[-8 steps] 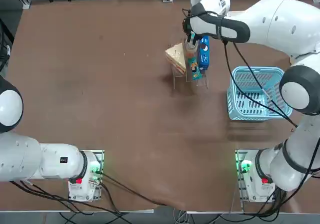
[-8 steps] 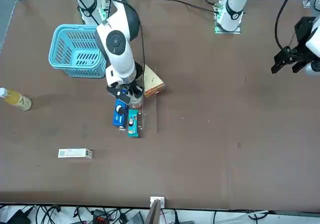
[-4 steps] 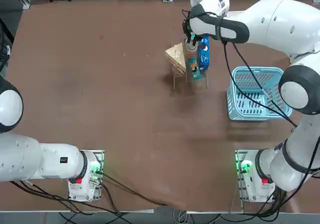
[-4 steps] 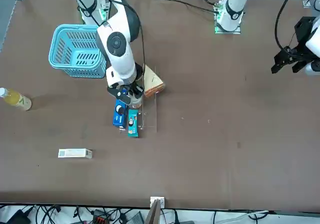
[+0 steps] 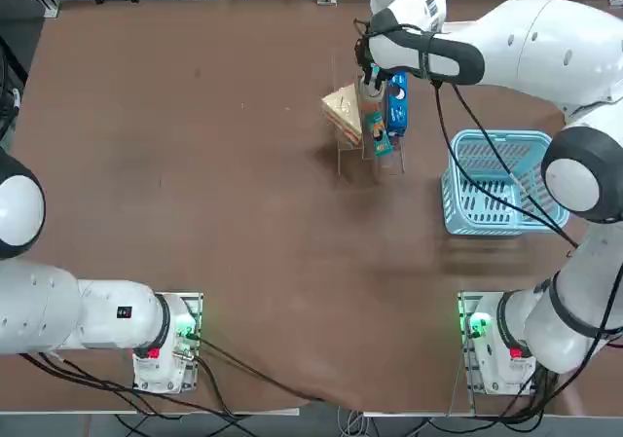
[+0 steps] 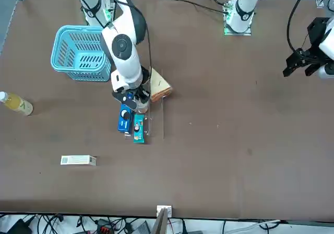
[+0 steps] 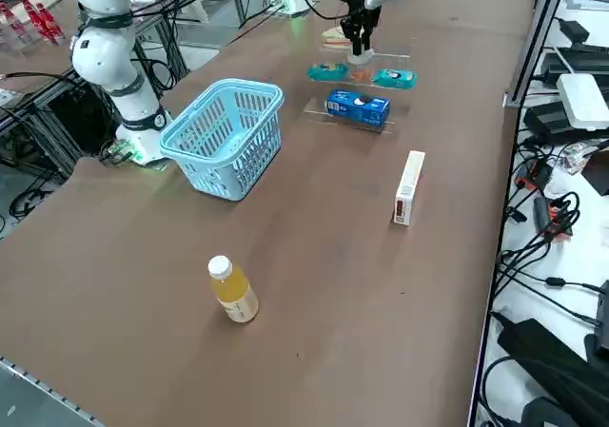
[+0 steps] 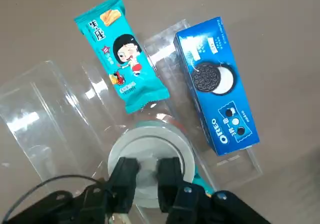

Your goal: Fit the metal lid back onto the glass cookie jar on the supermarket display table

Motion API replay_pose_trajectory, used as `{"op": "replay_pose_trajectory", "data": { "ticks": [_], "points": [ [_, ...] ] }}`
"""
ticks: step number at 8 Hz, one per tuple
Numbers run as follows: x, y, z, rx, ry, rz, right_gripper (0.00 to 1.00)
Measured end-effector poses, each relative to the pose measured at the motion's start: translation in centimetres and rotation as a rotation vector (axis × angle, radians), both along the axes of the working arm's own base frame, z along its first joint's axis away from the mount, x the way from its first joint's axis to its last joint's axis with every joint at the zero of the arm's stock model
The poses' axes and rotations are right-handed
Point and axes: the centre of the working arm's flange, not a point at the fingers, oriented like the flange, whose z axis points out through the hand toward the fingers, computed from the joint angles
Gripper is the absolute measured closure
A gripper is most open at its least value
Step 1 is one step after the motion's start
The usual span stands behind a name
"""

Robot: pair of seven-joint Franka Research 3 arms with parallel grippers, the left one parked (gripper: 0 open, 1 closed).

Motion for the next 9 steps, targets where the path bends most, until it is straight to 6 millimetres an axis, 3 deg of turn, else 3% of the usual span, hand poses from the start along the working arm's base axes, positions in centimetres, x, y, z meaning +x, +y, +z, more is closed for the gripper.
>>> {"op": "replay_pose_trajectory", "data": {
  "ticks": [9],
  "points": [
    [-0.35, 0.28, -0.43, -0.017, -0.002, 0.016, 0.74]
  ]
}}
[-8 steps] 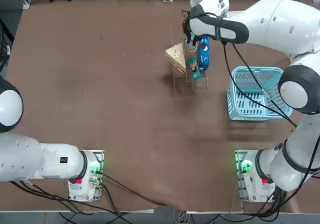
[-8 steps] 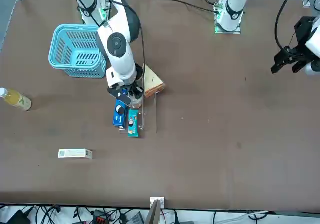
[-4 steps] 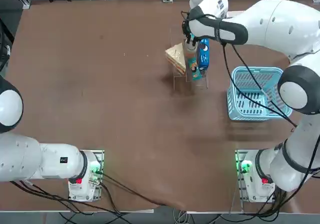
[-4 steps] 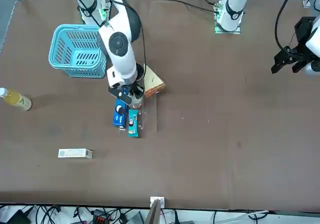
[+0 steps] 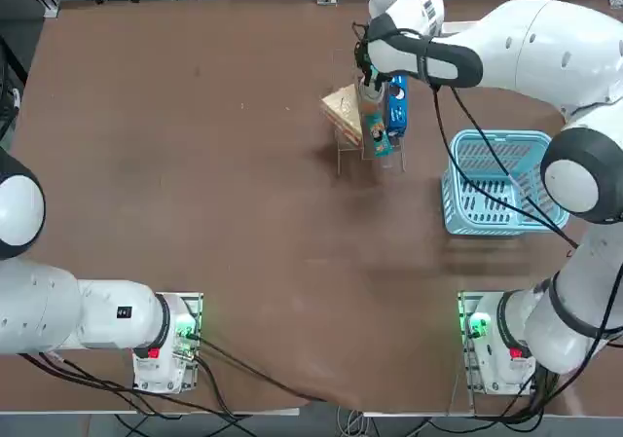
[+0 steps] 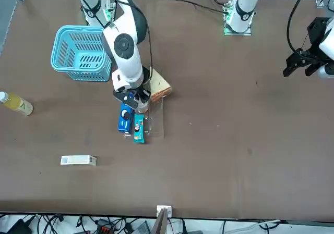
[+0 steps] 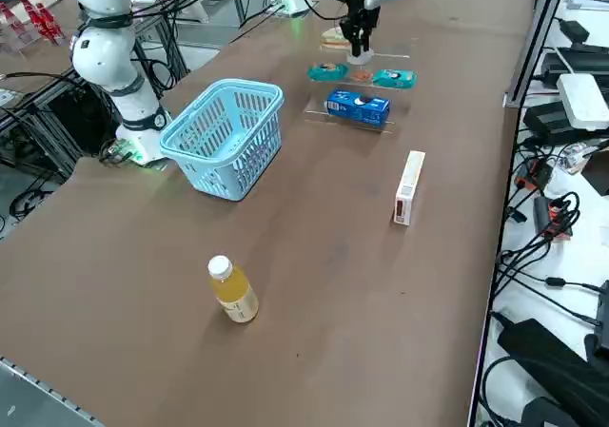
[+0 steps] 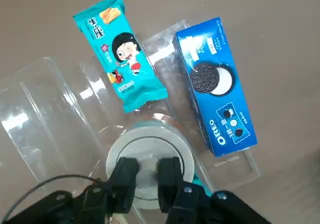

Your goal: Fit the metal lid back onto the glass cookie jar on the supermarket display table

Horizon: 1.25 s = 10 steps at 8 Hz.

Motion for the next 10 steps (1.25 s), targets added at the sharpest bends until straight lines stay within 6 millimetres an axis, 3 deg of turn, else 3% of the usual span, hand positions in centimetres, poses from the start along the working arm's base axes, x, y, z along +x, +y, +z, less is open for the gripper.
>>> {"op": "replay_pose_trajectory", "data": {
  "ticks": [7, 10],
  "points": [
    [-0.05, 0.04, -0.11, -0.003, 0.002, 0.002, 0.73],
    [-0.12, 0.16, -0.31, -0.004, 0.004, 0.004, 0.59]
  ]
}}
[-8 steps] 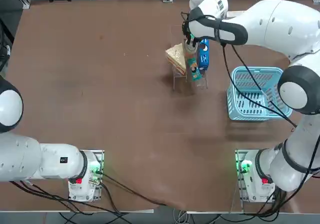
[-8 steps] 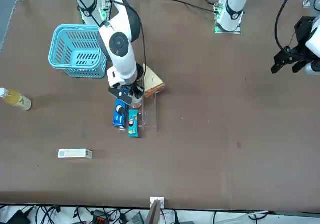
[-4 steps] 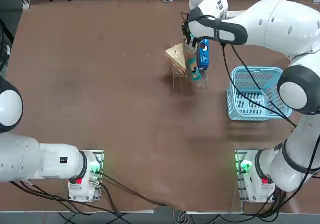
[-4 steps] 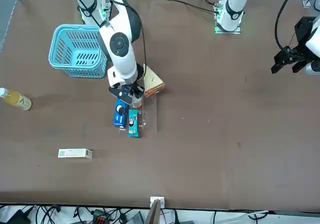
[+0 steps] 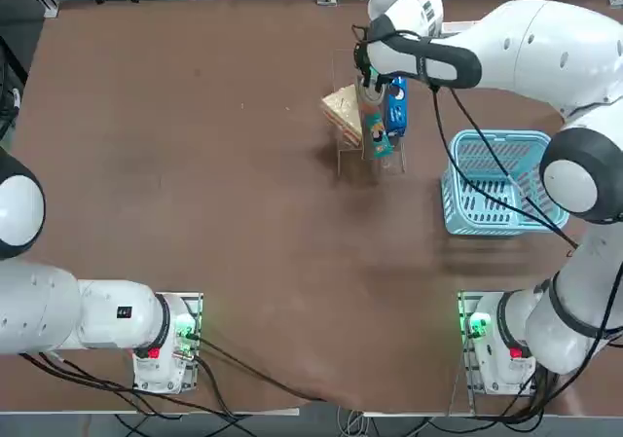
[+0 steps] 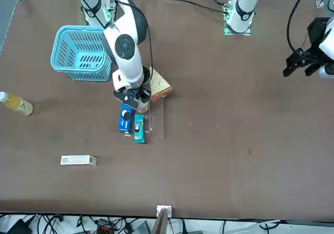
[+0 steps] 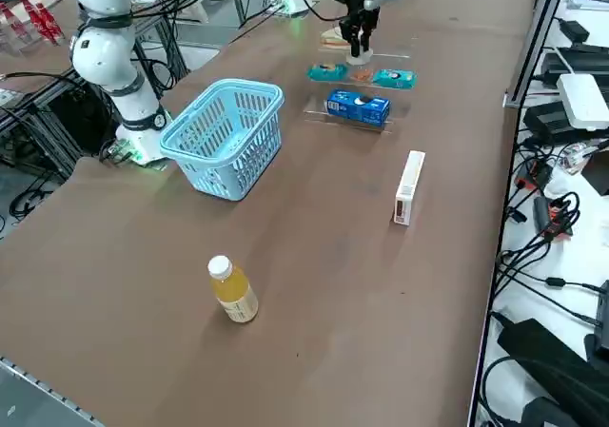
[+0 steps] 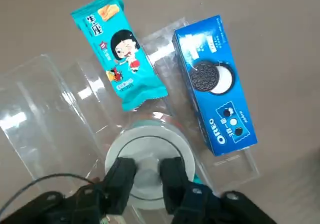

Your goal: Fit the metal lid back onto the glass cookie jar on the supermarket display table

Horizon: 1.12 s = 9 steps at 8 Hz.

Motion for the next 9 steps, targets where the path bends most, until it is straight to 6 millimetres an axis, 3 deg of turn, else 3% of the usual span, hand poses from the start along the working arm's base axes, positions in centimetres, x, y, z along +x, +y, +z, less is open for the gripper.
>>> {"op": "replay_pose_trajectory", "data": {
  "ticks": [1, 5, 7, 9],
  "points": [
    [-0.1, 0.2, -0.3, -0.002, 0.004, 0.004, 0.55],
    [0.3, 0.3, 1.1, 0.013, -0.020, 0.001, 0.55],
    [0.5, -0.1, 3.5, 0.029, -0.051, -0.006, 0.55],
    [0.4, -1.2, 7.8, 0.033, -0.073, -0.022, 0.55]
  ]
}}
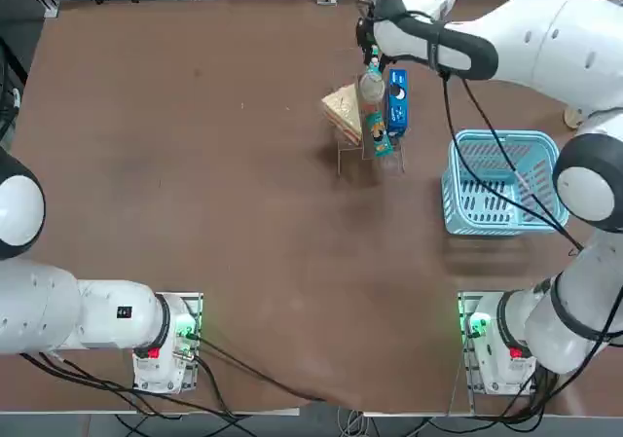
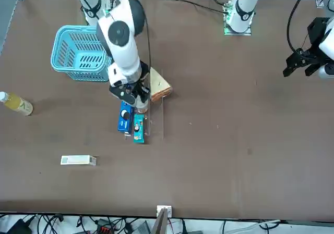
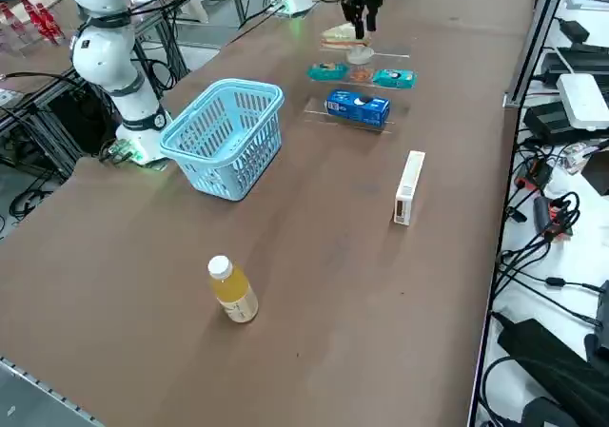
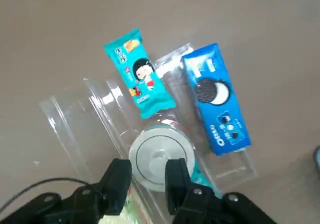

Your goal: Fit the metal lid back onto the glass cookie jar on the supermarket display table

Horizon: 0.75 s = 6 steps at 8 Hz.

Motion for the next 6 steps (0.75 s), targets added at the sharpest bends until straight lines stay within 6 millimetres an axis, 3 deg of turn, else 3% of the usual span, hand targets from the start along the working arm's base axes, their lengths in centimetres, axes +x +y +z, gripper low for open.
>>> {"op": "replay_pose_trajectory", "data": {
  "ticks": [3, 4, 6],
  "points": [
    [0.5, -6.2, 7.6, -0.019, -0.006, -0.049, 0.53],
    [0.6, -10.8, 10.4, -0.033, 0.024, -0.018, 0.44],
    [0.4, -18.0, 13.3, -0.072, 0.098, 0.121, 0.36]
  ]
}}
